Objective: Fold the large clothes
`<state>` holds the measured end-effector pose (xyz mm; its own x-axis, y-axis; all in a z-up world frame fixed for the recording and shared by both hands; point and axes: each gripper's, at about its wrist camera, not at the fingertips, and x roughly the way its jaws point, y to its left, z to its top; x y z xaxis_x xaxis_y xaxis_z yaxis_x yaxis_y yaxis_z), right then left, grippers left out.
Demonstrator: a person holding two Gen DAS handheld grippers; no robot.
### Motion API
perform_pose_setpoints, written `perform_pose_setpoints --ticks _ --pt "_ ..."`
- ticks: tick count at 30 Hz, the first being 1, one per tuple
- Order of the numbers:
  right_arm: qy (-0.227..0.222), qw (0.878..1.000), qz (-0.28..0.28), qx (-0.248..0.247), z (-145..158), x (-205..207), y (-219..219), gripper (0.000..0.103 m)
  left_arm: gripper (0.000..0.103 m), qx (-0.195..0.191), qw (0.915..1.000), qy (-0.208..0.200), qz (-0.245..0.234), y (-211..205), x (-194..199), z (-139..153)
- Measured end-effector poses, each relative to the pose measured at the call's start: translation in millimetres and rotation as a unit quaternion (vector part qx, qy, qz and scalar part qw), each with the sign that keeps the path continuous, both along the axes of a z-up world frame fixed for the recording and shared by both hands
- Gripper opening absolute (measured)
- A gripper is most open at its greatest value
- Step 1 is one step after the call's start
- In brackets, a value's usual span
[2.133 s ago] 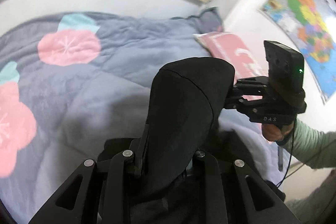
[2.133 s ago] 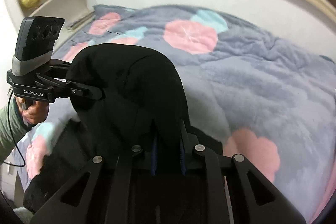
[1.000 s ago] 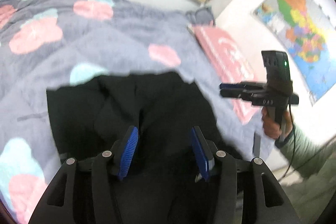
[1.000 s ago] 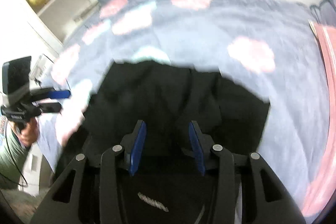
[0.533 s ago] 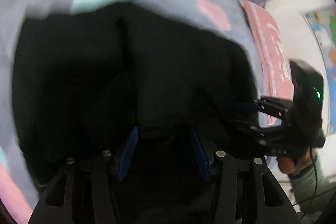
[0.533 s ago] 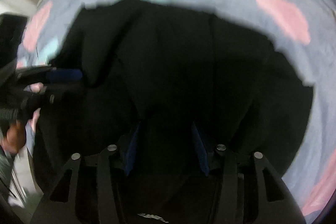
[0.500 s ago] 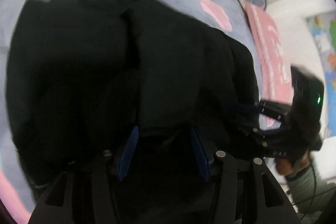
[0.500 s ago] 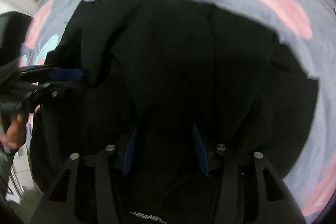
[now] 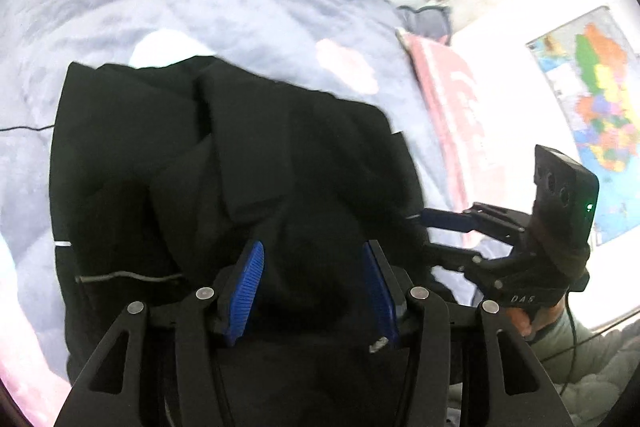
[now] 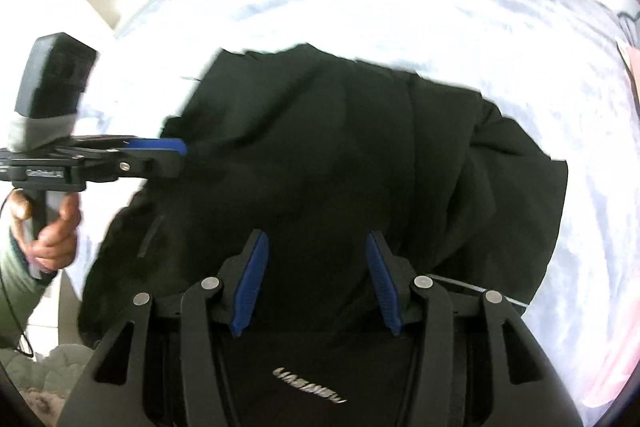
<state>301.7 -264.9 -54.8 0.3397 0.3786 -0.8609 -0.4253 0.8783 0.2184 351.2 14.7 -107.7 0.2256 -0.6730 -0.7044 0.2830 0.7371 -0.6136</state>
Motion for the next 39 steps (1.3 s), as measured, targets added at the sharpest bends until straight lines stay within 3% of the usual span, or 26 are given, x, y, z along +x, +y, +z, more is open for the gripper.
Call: perform_pose_setpoints --ticks 3,6,7,10,13,16,20,25,28,33,39 --pt "0.022 1.000 0.001 -0.022 -29 12 26 0.053 0.053 0.030 0.9987 0.040 0.005 -12 7 -26" --pt "0.066 0.996 0.001 -0.064 -79 31 25 0.053 0.052 0.102 0.9905 0.092 -0.002 -28 12 -77" --pt "0.074 0.995 -0.009 -0.067 -88 33 26 0.053 0.052 0.100 0.9898 0.101 0.007 -30 13 -83" --pt "0.070 0.994 -0.027 -0.081 -73 30 28 0.053 0.052 0.109 0.9907 0.079 0.018 -29 4 -60" --pt "0.063 0.994 -0.033 -0.080 -52 15 22 0.053 0.052 0.106 0.9932 0.044 0.022 -19 -15 -30" --pt "0.064 0.996 -0.052 -0.039 -30 -10 -6 0.055 0.053 0.088 0.9947 0.019 0.050 13 -51 -1" --pt "0.072 0.991 -0.107 -0.028 -22 -52 -65 0.069 0.053 0.086 0.9896 0.036 0.109 87 -115 10" --pt "0.119 0.977 -0.172 -0.041 -36 -103 -139 0.069 0.053 0.088 0.9751 0.097 0.179 171 -195 -9" --pt "0.160 0.962 -0.217 -0.034 -49 -143 -181 0.070 0.053 0.084 0.9631 0.142 0.212 216 -241 -33" --pt "0.215 0.946 -0.242 -0.032 -77 -188 -202 0.070 0.053 0.065 0.9515 0.208 0.217 221 -292 -76" --pt "0.234 0.945 -0.226 -0.028 -90 -223 -198 0.070 0.053 0.042 0.9458 0.231 0.224 210 -317 -108"
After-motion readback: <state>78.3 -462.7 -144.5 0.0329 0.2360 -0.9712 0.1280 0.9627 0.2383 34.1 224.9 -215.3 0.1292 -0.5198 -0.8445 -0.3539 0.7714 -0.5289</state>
